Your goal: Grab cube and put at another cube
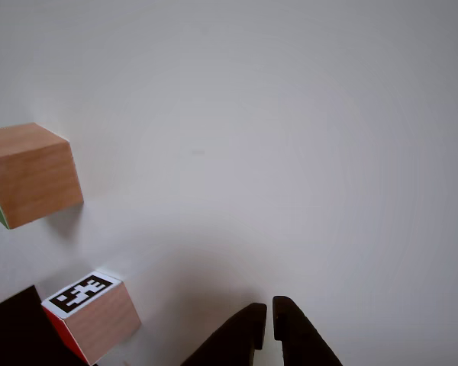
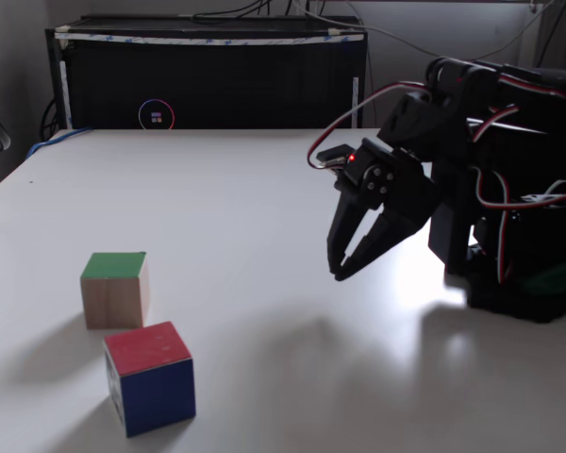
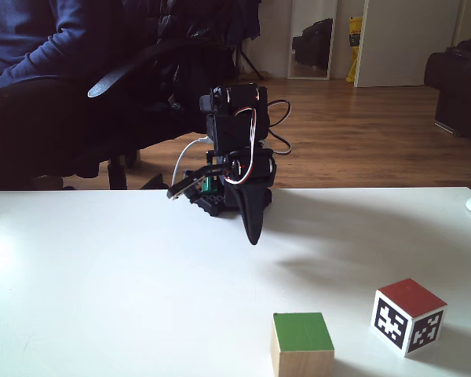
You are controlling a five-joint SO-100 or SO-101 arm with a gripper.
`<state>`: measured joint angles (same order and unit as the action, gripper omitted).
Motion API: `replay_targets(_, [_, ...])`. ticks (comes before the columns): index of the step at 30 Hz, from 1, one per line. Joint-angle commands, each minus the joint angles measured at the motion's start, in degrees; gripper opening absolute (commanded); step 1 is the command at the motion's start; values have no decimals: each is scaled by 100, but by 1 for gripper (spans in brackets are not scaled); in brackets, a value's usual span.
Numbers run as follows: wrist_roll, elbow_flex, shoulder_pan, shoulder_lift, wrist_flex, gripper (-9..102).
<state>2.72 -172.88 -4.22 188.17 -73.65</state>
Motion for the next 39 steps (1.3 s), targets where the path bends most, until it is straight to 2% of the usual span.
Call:
replay_targets(1, [9, 281, -53, 26, -26, 0])
replay_targets(25, [-35, 281, -105, 26, -26, 0])
replay_targets(32, [492, 940, -290, -18, 18, 0])
replay_targets(35, [483, 1573, -272, -650, 132, 1])
replay_targets(39, [237, 2514, -369, -2206, 677, 5])
